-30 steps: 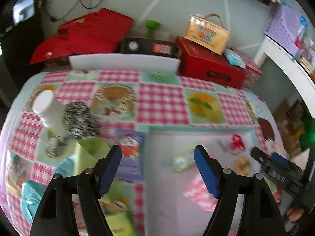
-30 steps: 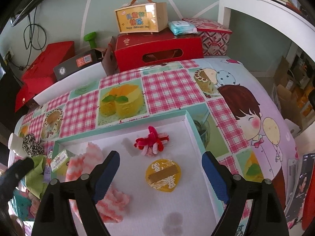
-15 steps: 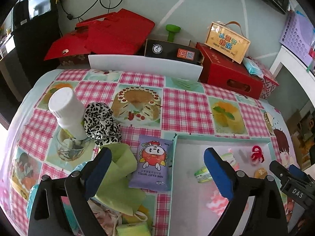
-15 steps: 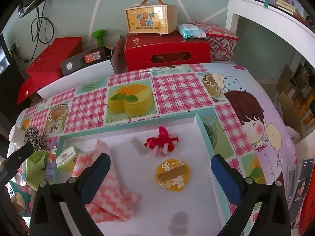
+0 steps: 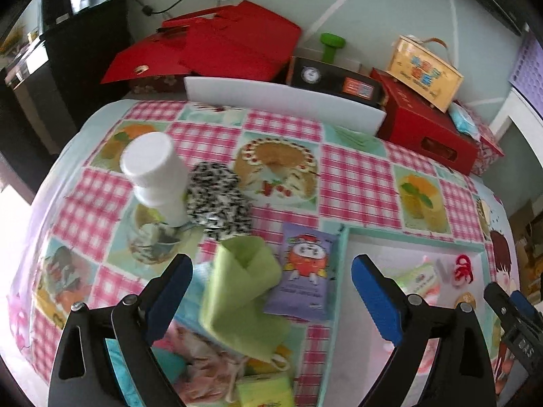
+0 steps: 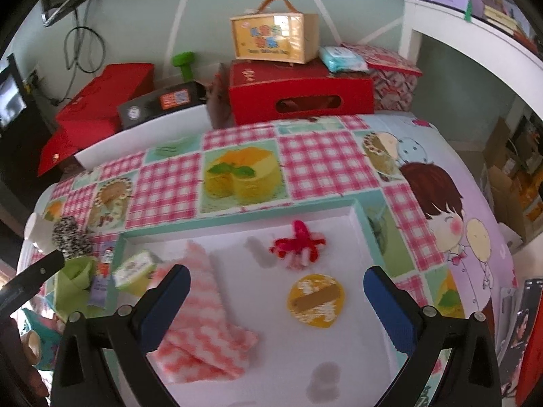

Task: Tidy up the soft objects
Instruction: 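Move both tools back over the pile of soft items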

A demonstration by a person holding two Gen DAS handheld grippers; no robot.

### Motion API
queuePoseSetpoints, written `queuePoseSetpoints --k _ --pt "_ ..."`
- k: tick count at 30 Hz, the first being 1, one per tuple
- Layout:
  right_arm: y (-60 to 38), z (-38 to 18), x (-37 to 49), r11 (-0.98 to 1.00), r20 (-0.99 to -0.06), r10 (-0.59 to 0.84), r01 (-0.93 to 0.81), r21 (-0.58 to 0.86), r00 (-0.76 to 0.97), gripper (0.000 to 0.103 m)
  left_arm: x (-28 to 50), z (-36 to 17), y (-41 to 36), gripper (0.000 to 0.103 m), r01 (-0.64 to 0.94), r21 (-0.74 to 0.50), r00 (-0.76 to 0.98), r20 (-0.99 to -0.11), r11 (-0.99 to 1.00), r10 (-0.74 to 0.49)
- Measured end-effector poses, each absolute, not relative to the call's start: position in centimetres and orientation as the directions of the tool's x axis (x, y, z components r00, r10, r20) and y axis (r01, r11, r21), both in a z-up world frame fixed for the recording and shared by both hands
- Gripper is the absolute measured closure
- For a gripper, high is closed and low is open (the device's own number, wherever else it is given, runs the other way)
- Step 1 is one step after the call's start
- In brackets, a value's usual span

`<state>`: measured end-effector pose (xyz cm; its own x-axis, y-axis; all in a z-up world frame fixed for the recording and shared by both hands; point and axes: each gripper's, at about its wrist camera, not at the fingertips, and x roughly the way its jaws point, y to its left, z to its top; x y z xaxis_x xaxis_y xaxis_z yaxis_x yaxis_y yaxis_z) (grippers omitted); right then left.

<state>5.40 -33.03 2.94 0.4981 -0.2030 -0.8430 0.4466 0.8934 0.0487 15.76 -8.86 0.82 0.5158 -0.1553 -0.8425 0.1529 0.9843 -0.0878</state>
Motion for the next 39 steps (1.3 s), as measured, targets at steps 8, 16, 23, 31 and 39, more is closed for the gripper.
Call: queuePoseSetpoints --k 8,16,23,31,39 --pt "-28.6 4.9 5.7 0.936 -0.811 -0.141 0.343 0.077 0.568 0.000 16.2 2.1 -5.2 0.008 0.084 -0.077 0.531 -0.840 0.993 -0.110" --pt "-24.7 4.1 6.6 0.967 -0.826 -0.070 0.241 0.081 0.560 0.000 16.8 2.5 -1.2 0.008 -0.003 -0.075 0.530 -0.846 0.997 -0.062" --pt "-22.5 3.4 7.2 0.980 -0.835 -0.044 0.186 0.070 0.548 0.000 17.0 2.4 2.9 0.008 -0.102 -0.076 0.526 -0.850 0.992 -0.012" --pt "-20.8 2.7 7.8 0.986 -0.842 0.015 0.134 0.103 0.539 0.000 16.6 2.3 6.4 0.008 -0.173 -0.100 0.518 -0.856 0.980 0.003" --pt "-17.6 1.2 9.0 0.992 -0.853 0.071 0.051 0.113 0.518 0.000 16.5 1.8 9.0 0.008 -0.217 -0.153 0.503 -0.864 0.964 -0.024"
